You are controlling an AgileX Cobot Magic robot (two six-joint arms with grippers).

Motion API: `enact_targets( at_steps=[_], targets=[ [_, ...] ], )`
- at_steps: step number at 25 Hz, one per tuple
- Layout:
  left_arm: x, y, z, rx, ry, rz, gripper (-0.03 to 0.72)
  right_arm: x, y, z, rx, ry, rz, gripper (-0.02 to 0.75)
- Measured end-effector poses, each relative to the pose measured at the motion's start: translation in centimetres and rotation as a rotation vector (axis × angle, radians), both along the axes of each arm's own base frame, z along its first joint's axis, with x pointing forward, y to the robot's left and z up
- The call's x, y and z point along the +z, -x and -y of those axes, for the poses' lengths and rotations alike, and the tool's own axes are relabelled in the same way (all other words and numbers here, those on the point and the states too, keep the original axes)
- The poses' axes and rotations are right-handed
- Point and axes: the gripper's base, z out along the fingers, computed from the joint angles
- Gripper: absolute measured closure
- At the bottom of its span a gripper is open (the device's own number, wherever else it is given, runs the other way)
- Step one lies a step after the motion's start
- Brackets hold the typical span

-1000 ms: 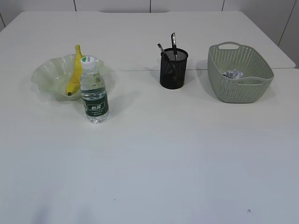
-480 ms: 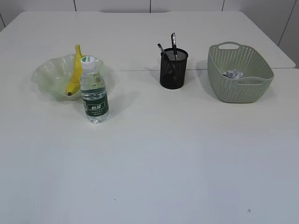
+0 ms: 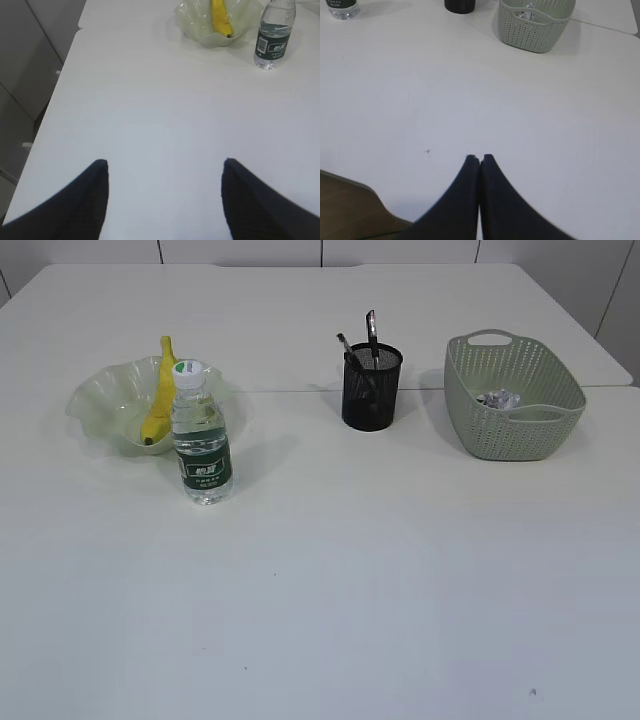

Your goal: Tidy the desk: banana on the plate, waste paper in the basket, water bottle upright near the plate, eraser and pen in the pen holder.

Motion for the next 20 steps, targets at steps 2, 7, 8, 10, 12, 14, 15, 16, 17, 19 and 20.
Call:
enact_targets(
  at_steps=[2,7,8,10,12,14,15,16,17,19,20],
  targets=[
    [0.0,0.0,0.0,0.002,0.004,0.000,0.192,0.0,0.0,0.0,0.000,0.000,0.000,0.748],
    [-0.3,-0.4,0.0,0.011,0.022,0.003,0.193,0.0,0.0,0.0,0.000,0.000,0.000,0.748],
    [-0.6,-0.6,0.0,0.009,0.027,-0.005,0.192,0.0,0.0,0.0,0.000,0.000,0.000,0.748],
    [-1.1,-1.0,0.0,0.004,0.037,-0.015,0.192,0.0,0.0,0.0,0.000,0.000,0.000,0.748],
    [-1.5,-1.5,0.0,0.000,0.042,-0.014,0.193,0.0,0.0,0.0,0.000,0.000,0.000,0.748],
    [-2.0,-2.0,0.0,-0.004,0.053,-0.022,0.192,0.0,0.0,0.0,0.000,0.000,0.000,0.748],
    [-2.5,-2.3,0.0,-0.005,0.056,-0.034,0.192,0.0,0.0,0.0,0.000,0.000,0.000,0.748],
    [-3.0,-2.6,0.0,-0.006,0.059,-0.047,0.192,0.0,0.0,0.0,0.000,0.000,0.000,0.748],
    [-3.5,-2.9,0.0,-0.007,0.062,-0.063,0.193,0.0,0.0,0.0,0.000,0.000,0.000,0.748],
    [-4.1,-3.2,0.0,-0.007,0.066,-0.081,0.193,0.0,0.0,0.0,0.000,0.000,0.000,0.748],
    [-4.3,-3.3,-0.1,-0.007,0.066,-0.081,0.193,0.0,0.0,0.0,0.000,0.000,0.000,0.748]
  ],
)
